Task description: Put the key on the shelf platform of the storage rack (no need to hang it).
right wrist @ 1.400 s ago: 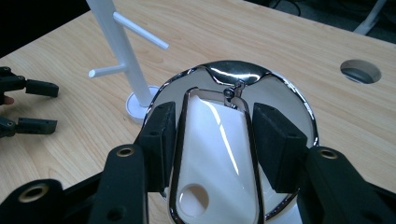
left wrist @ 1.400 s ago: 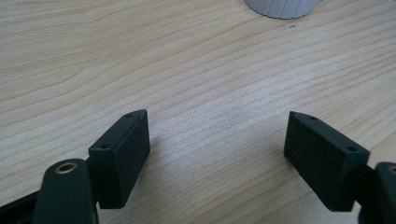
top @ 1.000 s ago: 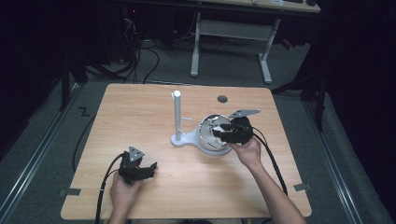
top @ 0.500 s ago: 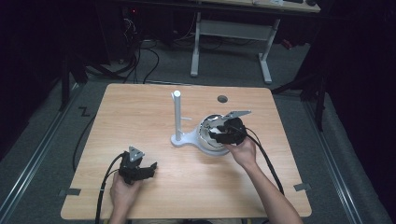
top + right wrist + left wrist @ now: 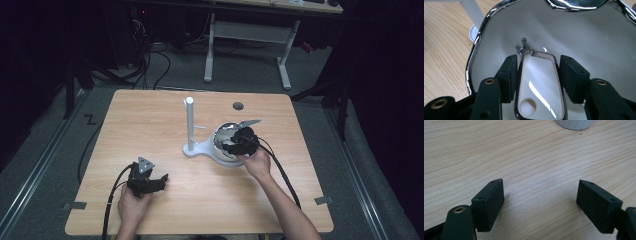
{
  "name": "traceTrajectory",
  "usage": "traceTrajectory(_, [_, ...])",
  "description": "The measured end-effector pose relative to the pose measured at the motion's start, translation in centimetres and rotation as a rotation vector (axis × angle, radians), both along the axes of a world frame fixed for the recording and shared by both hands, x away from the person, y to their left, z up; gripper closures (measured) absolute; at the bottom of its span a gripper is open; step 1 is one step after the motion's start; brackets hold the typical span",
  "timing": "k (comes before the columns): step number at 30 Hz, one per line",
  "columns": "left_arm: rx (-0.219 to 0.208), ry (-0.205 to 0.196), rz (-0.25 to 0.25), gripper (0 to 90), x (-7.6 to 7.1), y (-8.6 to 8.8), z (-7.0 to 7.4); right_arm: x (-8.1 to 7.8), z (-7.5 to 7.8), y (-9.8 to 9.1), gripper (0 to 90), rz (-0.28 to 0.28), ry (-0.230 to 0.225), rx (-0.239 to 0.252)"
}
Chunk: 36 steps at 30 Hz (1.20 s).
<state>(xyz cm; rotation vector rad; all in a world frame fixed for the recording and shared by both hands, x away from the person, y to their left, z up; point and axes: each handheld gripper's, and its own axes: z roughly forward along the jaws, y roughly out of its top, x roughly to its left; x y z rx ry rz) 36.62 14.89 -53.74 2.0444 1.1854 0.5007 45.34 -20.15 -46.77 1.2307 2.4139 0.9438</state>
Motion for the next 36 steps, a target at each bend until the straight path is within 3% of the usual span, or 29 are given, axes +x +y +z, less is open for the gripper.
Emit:
traceTrajectory(10, [0.0, 0.0, 0.0, 22.7, 0.0, 0.0, 0.0, 0.0, 0.3, -0.4, 44.6, -0.018, -0.003, 0.008])
traceTrajectory(14, [0.001, -0.001, 0.001, 22.8, 0.0, 0.0, 0.0, -0.3, 0.7, -0.7, 43.6, -0.024, -0.029, 0.02])
traceTrajectory(36, [0.001, 0.0, 0.0, 22.7, 0.0, 0.0, 0.0, -1.3, 3.1, -3.4, 45.4, -0.071, -0.087, 0.058])
